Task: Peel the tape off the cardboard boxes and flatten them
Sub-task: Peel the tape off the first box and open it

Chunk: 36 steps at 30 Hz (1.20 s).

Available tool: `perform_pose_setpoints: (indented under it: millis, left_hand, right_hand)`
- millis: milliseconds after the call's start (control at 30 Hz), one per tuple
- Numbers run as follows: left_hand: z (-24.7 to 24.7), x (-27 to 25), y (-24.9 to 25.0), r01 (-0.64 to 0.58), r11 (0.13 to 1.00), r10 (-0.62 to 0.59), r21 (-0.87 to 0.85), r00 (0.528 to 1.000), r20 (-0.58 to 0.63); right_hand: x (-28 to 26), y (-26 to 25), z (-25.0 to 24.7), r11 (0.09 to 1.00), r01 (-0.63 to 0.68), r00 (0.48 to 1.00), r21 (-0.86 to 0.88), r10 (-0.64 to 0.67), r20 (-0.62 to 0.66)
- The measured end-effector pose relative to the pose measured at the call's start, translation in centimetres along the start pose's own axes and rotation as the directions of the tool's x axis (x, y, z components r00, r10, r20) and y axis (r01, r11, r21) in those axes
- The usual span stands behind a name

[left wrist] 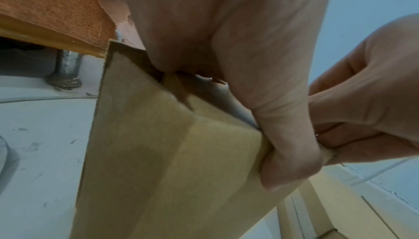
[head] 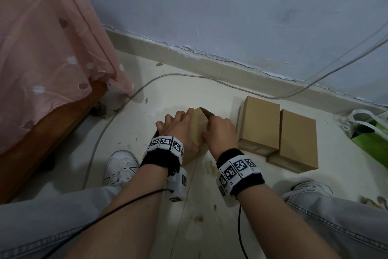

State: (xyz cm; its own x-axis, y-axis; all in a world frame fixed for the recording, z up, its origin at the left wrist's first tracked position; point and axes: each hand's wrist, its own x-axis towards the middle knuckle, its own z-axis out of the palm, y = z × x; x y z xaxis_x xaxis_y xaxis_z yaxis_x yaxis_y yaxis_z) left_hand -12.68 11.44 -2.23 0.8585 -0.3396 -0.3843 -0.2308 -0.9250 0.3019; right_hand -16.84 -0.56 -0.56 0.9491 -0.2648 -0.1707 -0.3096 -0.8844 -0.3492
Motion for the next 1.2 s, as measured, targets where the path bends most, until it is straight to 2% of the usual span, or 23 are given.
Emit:
perform_pose_setpoints:
  millis: [133,300,433,600,767,933,1200]
  left_hand:
    - [0.1,-0.2,-0.1,-0.022,1.0,0.022,-0.009,1.0,-0.01]
    - [0.2,-0.4,0.0,-0.015,0.999,0.014,-0.04,1.0,-0.013]
    - [0.3,0.2,-0.2,-0.007,1.0,0.007,-0.028,1.0,-0.004]
    - [0.6,0.2,-0.1,-0.006,1.0,0.005,-0.021,1.0,-0.027]
    - [0.8,0.5,-0.3,0.002,1.0,-0.002,0.001,1.0,-0.029]
    - [0.6,0.6,-0.3,0.008,1.0,-0.008,0.019,1.0,-0.005]
    - [0.5,0.0,0.0,0.004,1.0,-0.004,-0.017,1.0,0.003]
  right_hand:
    - [0.2,-0.1,-0.1,0.999,0.002,1.0,-0.036,-0.003,-0.02]
    - [0.1,1.8,-0.4,0.998,0.033,0.999,0.061,-0.031,-0.037]
    - [-0.9,1.9,0.8,0.996,0.086,0.996,-0.021,-0.087,-0.031]
    - [-1.0,0.8,1.4,0.993,0.018,0.997,-0.119,-0.028,-0.078]
    - [-0.5,-0.1,0.4,0.995,-0.023,0.997,-0.101,0.014,-0.081]
    - [-0.9,-1.4,-0.5,0.986,-0.022,1.0,-0.163,0.021,-0.007]
    - [-1.0,-0.6,0.1,0.993,0.003,1.0,-0.117,-0.004,-0.013]
